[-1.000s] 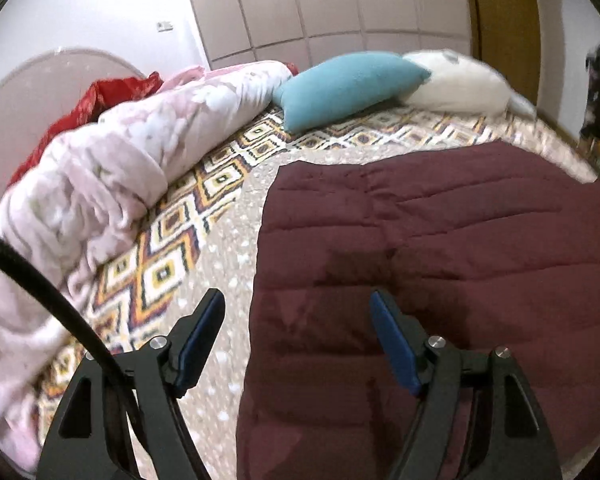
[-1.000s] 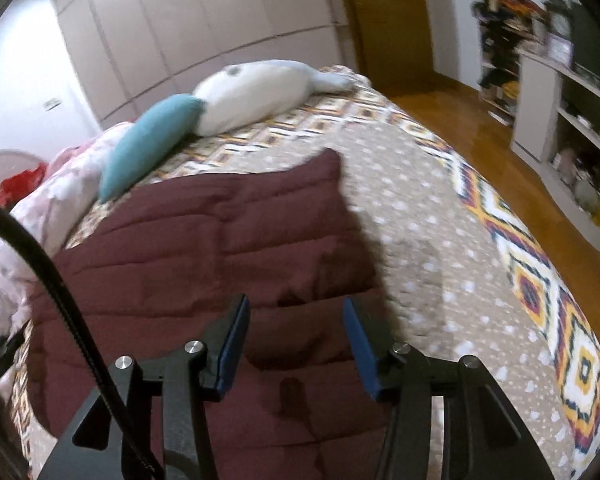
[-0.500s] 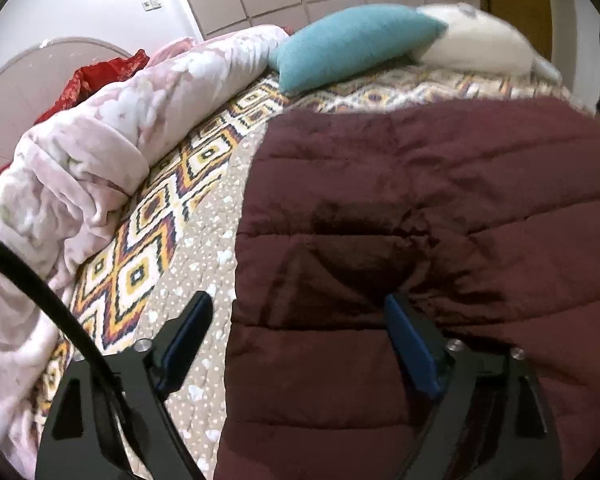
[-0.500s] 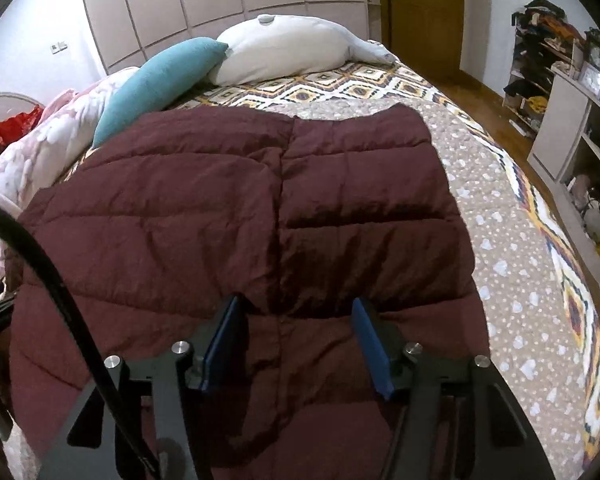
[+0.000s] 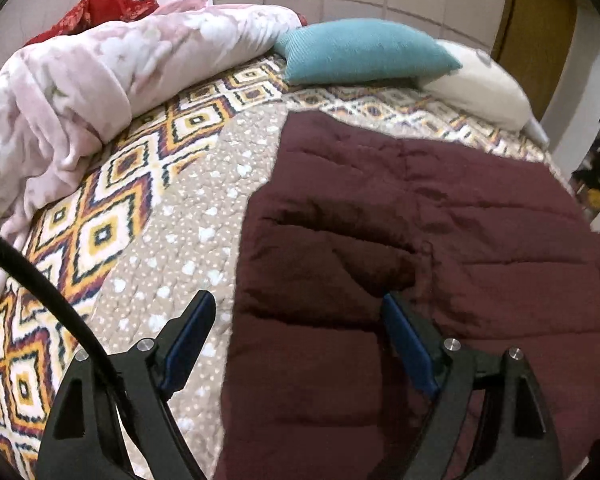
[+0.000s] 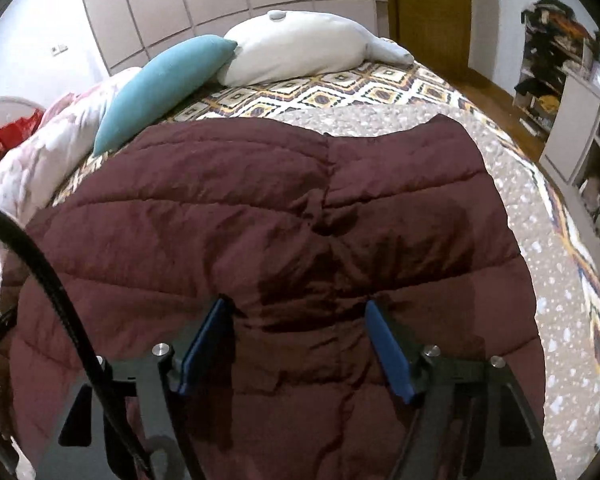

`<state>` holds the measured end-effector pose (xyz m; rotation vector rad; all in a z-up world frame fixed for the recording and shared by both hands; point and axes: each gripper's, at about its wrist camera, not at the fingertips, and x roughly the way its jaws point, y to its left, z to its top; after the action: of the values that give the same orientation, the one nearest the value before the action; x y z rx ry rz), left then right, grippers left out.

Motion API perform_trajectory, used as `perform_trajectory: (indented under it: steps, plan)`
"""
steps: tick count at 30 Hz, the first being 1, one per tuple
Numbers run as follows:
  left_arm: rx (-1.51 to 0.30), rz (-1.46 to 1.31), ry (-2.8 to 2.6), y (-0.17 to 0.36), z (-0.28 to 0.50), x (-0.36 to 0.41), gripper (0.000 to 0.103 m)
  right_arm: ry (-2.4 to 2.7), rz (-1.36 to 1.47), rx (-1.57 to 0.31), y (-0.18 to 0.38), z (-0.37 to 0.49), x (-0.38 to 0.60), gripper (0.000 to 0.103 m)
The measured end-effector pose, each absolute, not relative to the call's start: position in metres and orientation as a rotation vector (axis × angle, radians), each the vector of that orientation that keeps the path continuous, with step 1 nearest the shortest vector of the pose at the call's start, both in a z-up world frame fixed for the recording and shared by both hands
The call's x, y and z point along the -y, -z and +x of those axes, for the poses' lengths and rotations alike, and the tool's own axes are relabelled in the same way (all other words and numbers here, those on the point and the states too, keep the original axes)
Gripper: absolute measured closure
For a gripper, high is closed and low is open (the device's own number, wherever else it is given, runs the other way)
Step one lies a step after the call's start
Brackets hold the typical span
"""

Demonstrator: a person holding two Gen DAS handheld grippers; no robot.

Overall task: Fold large clothes
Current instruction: 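Move both tools to the coat's folded edge and grasp it, then lift the coat edge with both tools and fold it over onto itself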

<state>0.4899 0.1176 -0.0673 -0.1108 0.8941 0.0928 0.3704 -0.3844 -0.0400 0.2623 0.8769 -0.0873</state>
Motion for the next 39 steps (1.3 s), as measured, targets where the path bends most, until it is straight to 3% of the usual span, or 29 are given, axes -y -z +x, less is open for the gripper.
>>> perform_trajectory:
  steps: [6,9,16,20,26,31,39]
  plan:
    - [-0.844,-0.167,-0.001,0.043,0.445,-0.148,0.018,0.058,0.408,-0.794,0.008,0.313,0.428,0.027]
    - [-0.876,-0.182,0.081,0.050,0.437,-0.162,0.018,0.070,0.459,-0.769,0.005,0.282,0.460,0.020]
    - [-1.049,-0.289,0.409,0.096,0.456,-0.155,0.018,0.047,0.648,-0.886,0.066,0.279,0.510,0.018]
    - [-1.042,-0.338,0.446,0.111,0.474,-0.155,0.008,-0.126,0.807,-0.922,0.100,0.306,0.511,0.016]
    - [-1.041,-0.386,0.501,0.113,0.490,-0.164,0.005,-0.206,0.763,-0.946,0.110,0.333,0.499,0.006]
    - [-0.922,-0.315,0.395,0.094,0.482,-0.184,0.005,-0.214,0.743,-0.931,0.109,0.337,0.489,0.005]
    - [-1.011,-0.321,0.535,0.124,0.501,-0.161,0.001,-0.228,0.745,-0.915,0.113,0.334,0.494,0.004]
